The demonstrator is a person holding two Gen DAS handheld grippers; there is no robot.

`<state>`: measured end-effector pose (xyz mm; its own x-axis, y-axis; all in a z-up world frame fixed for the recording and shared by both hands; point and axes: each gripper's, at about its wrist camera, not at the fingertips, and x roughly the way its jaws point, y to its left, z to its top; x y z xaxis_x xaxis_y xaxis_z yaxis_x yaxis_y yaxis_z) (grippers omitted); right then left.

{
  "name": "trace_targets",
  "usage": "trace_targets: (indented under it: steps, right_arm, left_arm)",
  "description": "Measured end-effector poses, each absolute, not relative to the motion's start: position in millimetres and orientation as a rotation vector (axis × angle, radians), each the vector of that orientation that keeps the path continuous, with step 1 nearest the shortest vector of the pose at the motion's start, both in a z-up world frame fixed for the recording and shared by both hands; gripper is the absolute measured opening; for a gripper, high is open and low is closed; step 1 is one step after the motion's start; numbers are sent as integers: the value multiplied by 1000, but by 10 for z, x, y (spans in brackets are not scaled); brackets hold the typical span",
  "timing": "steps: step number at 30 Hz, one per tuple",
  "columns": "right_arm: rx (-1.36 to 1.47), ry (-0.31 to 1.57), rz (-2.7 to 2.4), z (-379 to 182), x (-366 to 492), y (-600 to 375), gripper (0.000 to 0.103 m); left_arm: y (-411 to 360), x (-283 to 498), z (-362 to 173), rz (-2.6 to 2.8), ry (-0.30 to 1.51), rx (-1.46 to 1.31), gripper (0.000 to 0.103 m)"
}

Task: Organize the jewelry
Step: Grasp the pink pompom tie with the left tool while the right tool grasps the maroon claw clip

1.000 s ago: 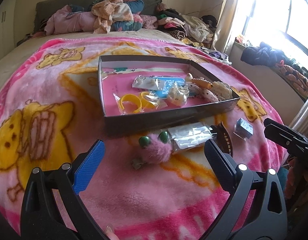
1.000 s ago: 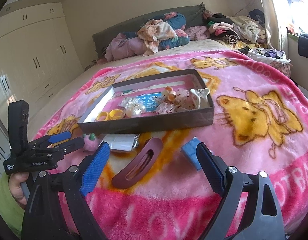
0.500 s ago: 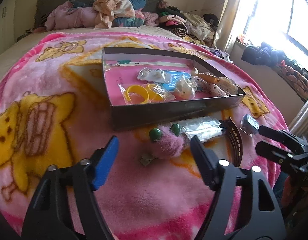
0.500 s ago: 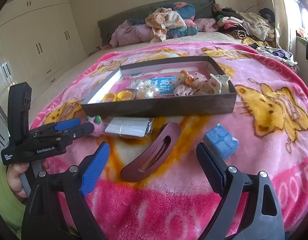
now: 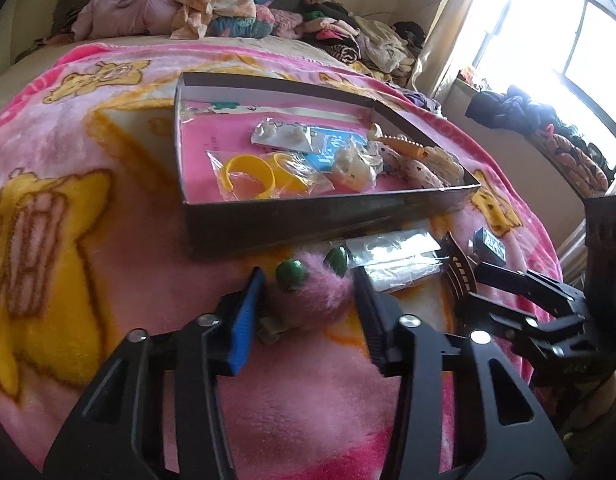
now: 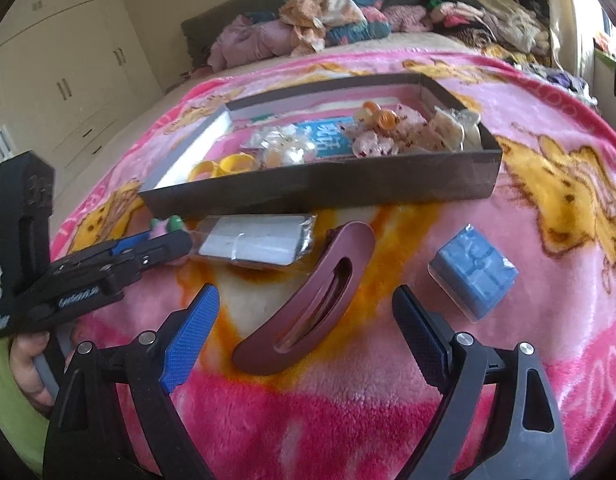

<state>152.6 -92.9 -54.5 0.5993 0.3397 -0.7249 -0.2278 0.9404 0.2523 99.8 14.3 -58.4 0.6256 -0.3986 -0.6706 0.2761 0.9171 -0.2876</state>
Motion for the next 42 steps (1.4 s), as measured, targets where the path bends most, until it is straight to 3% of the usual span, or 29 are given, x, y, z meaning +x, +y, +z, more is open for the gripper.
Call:
trace_targets:
  steps: [5,7,14,16,17,24,42]
  right_arm:
    - [144,906,326,-630,1628,-903,74]
    - [142,908,317,-652,1621,-923,60]
    - [171,912,339,-663,1552,-1031,35]
    - [185,915,343,-658,1534,-1083,19]
    - [192,917,345,-664,1532,-1101,16]
    - [211,885,366,-594,1457,-1212,11]
    - [228,775,354,-224,1427,-1395,11]
  left_arm:
    - [123,970,-571,-388,802,-141,28]
    - [128,959,-564,-386,801,-135,27]
    - [153,903,-503,-374,784,-125,25]
    - [162,890,-484,-371,778,-127,24]
    - [163,883,-477,-371,776,-128,23]
    - [130,857,-408,-378,758,-125,22]
    - [-77,998,-132,-425,680,-117,22]
